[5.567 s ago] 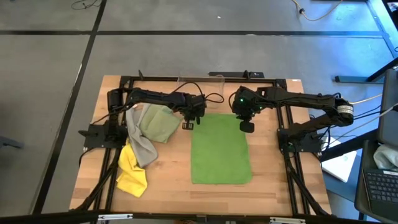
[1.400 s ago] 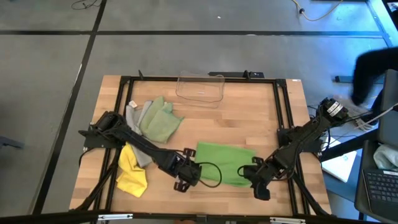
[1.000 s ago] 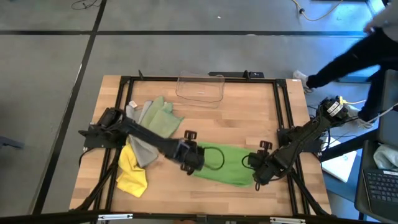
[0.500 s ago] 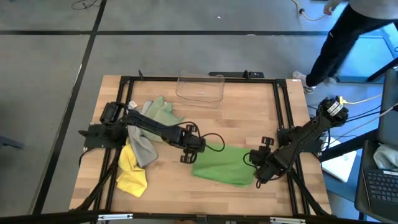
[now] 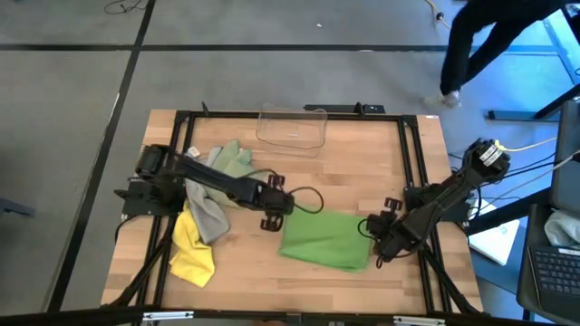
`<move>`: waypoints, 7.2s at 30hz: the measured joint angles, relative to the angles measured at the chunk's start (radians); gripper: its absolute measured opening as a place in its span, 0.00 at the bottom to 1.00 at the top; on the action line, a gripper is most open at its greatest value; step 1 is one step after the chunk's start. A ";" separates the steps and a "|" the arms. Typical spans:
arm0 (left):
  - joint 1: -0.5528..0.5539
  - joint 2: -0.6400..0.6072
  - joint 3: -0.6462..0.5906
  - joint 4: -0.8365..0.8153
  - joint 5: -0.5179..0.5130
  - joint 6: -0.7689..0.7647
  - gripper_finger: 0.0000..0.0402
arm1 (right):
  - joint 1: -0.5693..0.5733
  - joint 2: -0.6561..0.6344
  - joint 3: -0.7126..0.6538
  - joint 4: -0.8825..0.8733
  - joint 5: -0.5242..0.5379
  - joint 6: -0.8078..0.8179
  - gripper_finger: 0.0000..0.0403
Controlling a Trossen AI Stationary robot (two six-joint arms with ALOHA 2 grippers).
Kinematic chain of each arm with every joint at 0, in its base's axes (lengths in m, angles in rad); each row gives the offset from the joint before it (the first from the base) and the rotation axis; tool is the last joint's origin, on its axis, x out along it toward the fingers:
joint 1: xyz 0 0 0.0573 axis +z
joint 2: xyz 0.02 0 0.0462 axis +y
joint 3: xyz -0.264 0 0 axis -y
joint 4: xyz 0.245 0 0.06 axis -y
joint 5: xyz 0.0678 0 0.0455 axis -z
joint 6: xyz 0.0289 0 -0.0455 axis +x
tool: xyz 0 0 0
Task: Fold microfiber towels
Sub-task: Fold the green microfiber cloth
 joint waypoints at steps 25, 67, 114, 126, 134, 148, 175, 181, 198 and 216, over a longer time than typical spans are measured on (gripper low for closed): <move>0.072 0.146 0.002 0.484 0.320 0.045 0.21 | -0.108 0.220 0.092 0.742 0.017 -0.456 0.30; 0.126 0.330 0.002 0.762 0.271 0.004 0.21 | -0.045 0.406 0.314 0.547 -0.029 -0.500 0.30; 0.083 0.360 0.001 0.830 0.294 -0.073 0.21 | -0.065 0.401 0.299 0.624 0.135 -0.614 0.30; 0.077 0.360 0.001 0.844 0.293 -0.044 0.21 | -0.180 0.531 0.309 0.760 -0.067 -0.615 0.30; 0.098 0.360 0.001 0.824 0.214 -0.042 0.21 | -0.155 0.543 0.305 0.802 -0.085 -0.612 0.30; 0.109 0.302 0.001 0.676 0.253 -0.041 0.21 | -0.130 0.524 0.302 0.782 -0.114 -0.635 0.30; 0.018 0.196 0.000 0.332 0.197 -0.124 0.21 | -0.185 0.493 0.301 1.026 -0.051 -0.768 0.30; 0.018 0.203 0.003 0.332 0.186 -0.122 0.21 | -0.185 0.567 0.301 1.099 -0.092 -0.755 0.30; 0.066 0.195 0.003 0.289 0.172 -0.095 0.21 | -0.186 0.597 0.304 1.109 -0.162 -0.714 0.30; 0.005 0.105 0.000 0.458 0.169 -0.095 0.21 | -0.151 0.331 0.311 0.705 -0.051 -0.633 0.30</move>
